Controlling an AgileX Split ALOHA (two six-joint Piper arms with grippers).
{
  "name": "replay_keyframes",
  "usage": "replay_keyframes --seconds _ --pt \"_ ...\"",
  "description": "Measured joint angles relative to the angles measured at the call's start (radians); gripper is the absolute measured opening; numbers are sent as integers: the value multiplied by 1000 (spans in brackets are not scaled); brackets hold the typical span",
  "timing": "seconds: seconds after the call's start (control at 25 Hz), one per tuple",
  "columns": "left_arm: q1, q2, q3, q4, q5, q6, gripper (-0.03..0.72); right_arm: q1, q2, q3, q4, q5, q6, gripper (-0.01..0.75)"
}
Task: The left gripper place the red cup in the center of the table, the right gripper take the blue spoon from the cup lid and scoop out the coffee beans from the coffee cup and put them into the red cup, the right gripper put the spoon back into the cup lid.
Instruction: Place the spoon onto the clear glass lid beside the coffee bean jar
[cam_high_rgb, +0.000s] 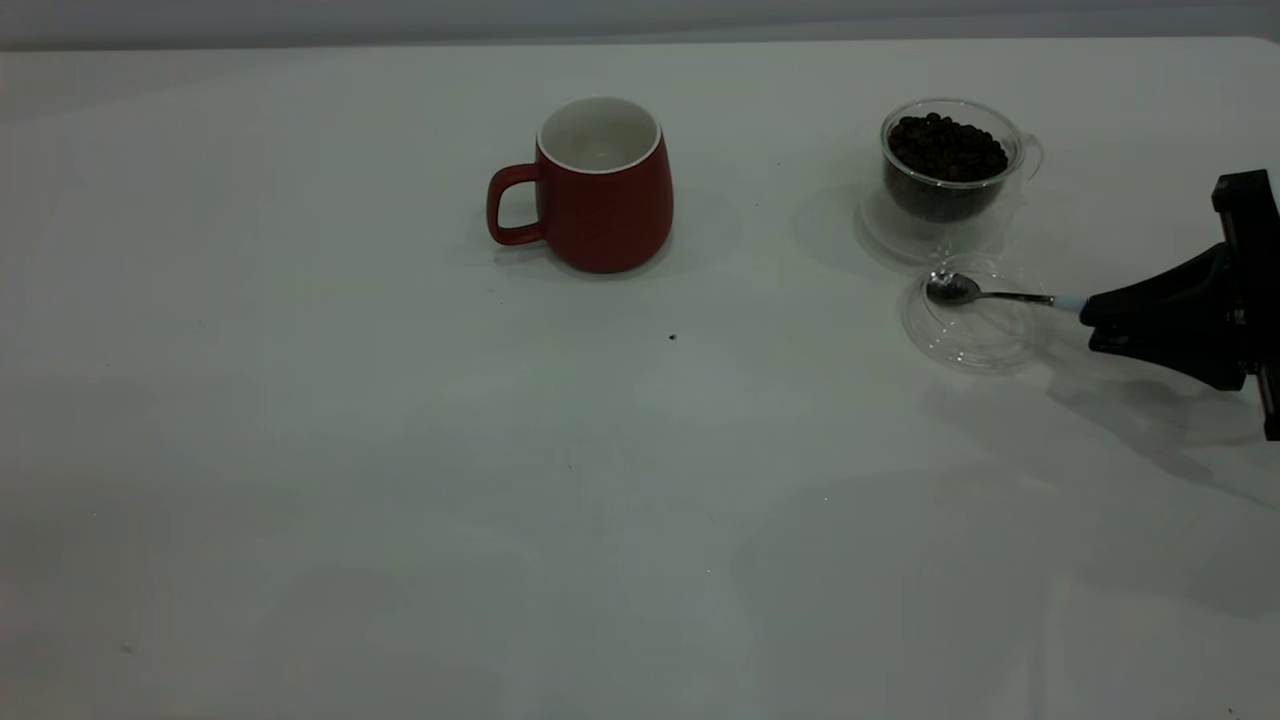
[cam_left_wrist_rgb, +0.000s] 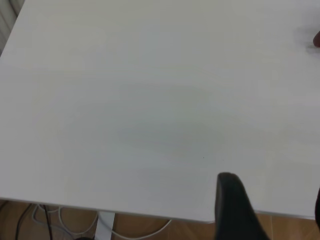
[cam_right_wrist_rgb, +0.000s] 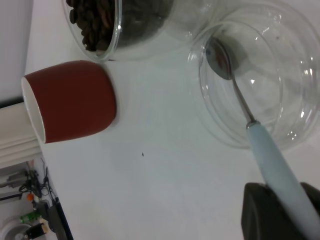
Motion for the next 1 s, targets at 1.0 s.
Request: replay_keyframes --seconds 1.0 --pt "0 0 0 0 0 0 445 0 14 0 -16 -25 -14 304"
